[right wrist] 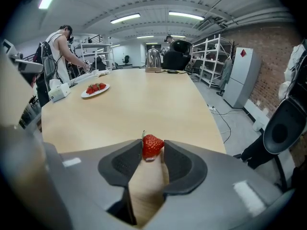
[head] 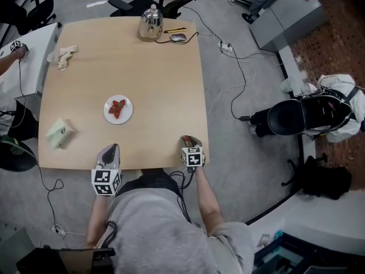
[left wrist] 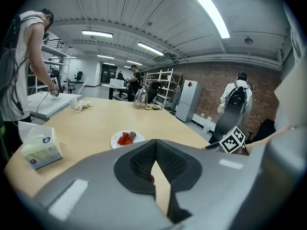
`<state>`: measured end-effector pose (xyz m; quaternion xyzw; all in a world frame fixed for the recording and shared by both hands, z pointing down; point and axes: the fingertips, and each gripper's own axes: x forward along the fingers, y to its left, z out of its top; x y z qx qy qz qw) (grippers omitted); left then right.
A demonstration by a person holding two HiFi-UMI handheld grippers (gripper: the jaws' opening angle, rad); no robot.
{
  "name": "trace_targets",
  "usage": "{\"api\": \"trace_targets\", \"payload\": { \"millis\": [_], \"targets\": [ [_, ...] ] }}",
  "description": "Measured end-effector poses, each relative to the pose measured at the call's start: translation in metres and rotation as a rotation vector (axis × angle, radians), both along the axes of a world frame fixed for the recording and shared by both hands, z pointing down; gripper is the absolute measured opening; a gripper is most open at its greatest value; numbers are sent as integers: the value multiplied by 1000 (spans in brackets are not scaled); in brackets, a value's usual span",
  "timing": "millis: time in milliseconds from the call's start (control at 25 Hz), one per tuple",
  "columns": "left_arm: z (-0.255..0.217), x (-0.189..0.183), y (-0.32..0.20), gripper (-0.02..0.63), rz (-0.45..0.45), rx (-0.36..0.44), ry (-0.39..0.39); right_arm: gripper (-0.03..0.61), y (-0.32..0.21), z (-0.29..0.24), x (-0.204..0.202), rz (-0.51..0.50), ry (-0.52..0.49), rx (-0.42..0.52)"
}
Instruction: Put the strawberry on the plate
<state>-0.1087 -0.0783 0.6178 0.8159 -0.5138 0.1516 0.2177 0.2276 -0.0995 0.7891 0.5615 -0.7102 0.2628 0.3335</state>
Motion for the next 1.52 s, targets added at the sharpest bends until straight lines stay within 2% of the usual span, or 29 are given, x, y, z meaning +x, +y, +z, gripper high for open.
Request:
{"api": "trace_targets", "payload": {
  "millis": [440,720,1120,1520],
  "targets": [
    [-2,4,-2,18,-19,6,3,143,-3,-7,9,16,-45,10],
    [-4,5,-1,18,-36,14,6,141,-11,-27,-4,-6,-71,61],
    [-12,-10,-5,18,-111,27,14,141,-44,-72,-59,-123,-138,160],
    [-4,-49,10,18,-251,8,16,141,-79,-95,-143,-345,-179,208]
  ]
}}
